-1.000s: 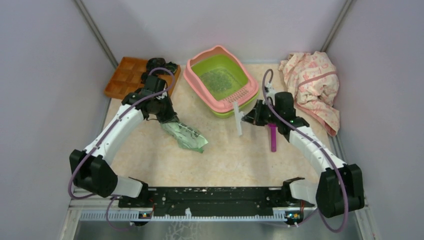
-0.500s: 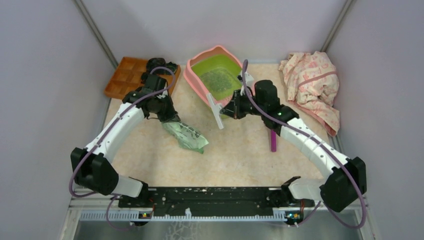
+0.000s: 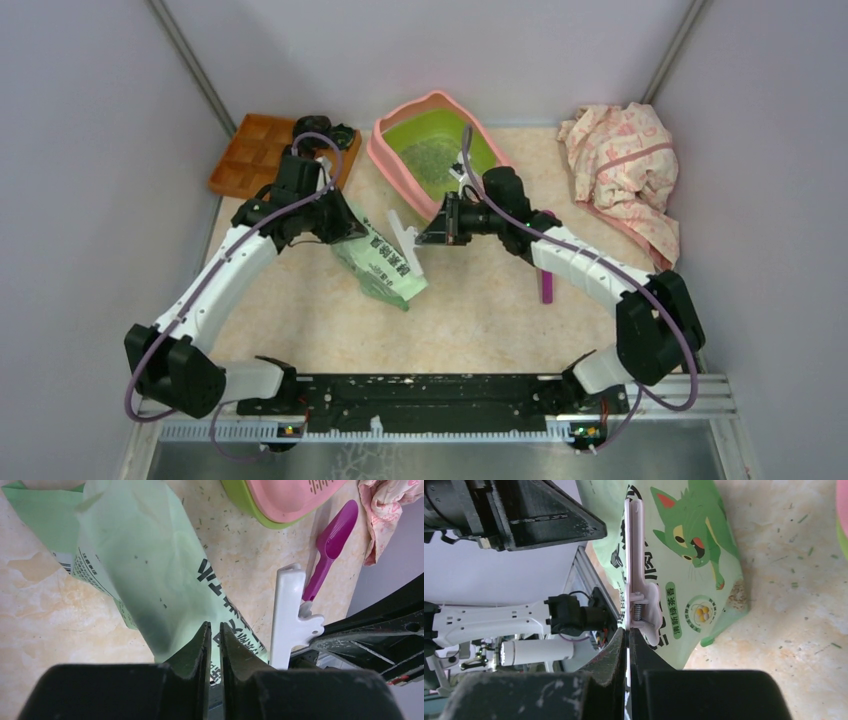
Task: Fill the litter box with clean litter
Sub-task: Pick up the clamp at the center of the board.
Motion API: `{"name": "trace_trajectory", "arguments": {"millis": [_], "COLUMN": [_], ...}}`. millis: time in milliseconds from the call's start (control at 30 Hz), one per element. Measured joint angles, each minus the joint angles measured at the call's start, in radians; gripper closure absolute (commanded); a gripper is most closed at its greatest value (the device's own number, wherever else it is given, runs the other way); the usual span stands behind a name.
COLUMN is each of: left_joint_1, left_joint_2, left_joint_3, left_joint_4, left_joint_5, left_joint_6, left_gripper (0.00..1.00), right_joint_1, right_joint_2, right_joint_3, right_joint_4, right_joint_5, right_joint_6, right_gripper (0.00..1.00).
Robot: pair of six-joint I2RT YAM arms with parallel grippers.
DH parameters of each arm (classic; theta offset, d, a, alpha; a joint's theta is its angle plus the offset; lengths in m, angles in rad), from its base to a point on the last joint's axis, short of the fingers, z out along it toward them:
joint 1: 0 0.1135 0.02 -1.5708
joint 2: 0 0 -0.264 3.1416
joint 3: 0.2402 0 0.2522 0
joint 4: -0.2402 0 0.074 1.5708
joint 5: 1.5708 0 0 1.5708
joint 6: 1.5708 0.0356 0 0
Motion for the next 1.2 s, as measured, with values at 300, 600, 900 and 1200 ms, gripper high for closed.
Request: {"name": "trace_trajectory", "arguments": {"millis": [300,600,900,1200], "left_joint_1": [0.0,0.0,0.0,0.0], "left_joint_2": [0.005,-0.016,-0.08,-0.08], "left_joint_3": [-0.041,-0.063,-0.101,-0.101], "left_joint_4": [0.031,0.088,0.15,0.172], "left_joint_5": [0.016,0.047,0.063,0.065], "left_joint_6": [-0.01,-0.02,-0.021,-0.025], "left_gripper": [0.81,0.58,0.59,0.59], "right_joint_1": [0.011,0.026,0.032,0.034], "right_joint_2": [0.043,0.102,0.107,0.135], "right_joint_3": [0.019,0.031,0.031,0.031], "right_joint_4": [0.025,0.081,0.2,0.248], "right_joint_5": [-0.009,-0.047,-0.114,-0.149], "right_joint_6": [0.026,0.066,0.134,0.18], "right_gripper": [1.0,1.0,1.0,1.0]}}
